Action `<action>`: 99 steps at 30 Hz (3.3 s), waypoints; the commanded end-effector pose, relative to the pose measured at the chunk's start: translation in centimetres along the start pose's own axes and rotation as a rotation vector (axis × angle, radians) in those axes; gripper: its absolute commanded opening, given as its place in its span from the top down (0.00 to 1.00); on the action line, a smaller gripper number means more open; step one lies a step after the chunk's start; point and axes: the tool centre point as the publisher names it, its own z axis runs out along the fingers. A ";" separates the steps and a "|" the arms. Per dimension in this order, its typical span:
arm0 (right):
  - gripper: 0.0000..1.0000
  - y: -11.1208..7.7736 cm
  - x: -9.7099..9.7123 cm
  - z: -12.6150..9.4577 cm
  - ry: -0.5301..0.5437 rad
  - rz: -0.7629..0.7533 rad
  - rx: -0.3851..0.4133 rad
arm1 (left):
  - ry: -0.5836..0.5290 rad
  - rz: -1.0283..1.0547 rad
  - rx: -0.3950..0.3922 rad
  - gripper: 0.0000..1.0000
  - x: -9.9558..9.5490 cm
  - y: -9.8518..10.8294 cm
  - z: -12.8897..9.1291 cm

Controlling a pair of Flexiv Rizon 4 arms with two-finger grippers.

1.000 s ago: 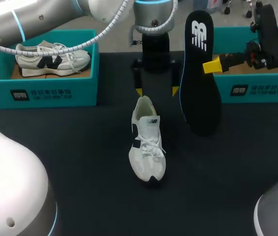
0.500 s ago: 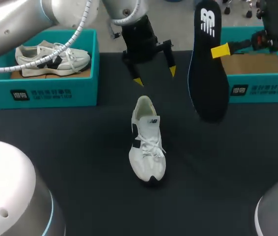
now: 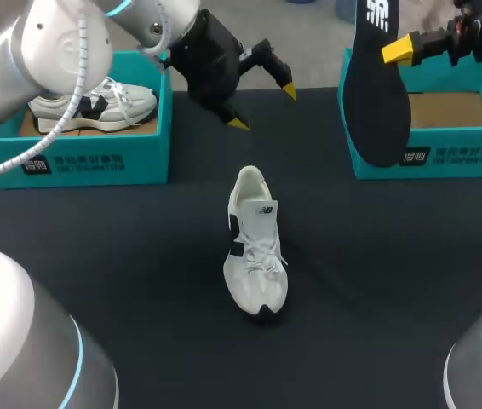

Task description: Take the shoe out of the shoebox, open the shoe tongue, remove and reinsert the insole, then place the shoe into the shoebox

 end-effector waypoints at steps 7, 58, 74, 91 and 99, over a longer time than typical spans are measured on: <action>1.00 1.9 -2.5 0.9 0.056 0.169 0.141 | -0.525 0.096 -0.134 0.00 -1.5 -1.4 -3.8; 1.00 5.8 -1.0 9.6 0.082 0.318 0.102 | -0.919 0.141 -0.131 0.24 -6.9 0.2 -3.9; 1.00 5.9 -1.5 10.3 0.069 0.313 0.060 | -0.936 0.103 -0.102 1.00 -6.3 -0.1 -2.8; 0.00 5.4 -1.3 8.9 0.049 0.256 -0.041 | -0.948 0.083 -0.085 1.00 -5.4 0.4 -3.1; 0.00 3.0 -1.1 6.4 0.052 0.240 -0.083 | -0.947 0.058 -0.065 1.00 -4.4 0.6 -3.5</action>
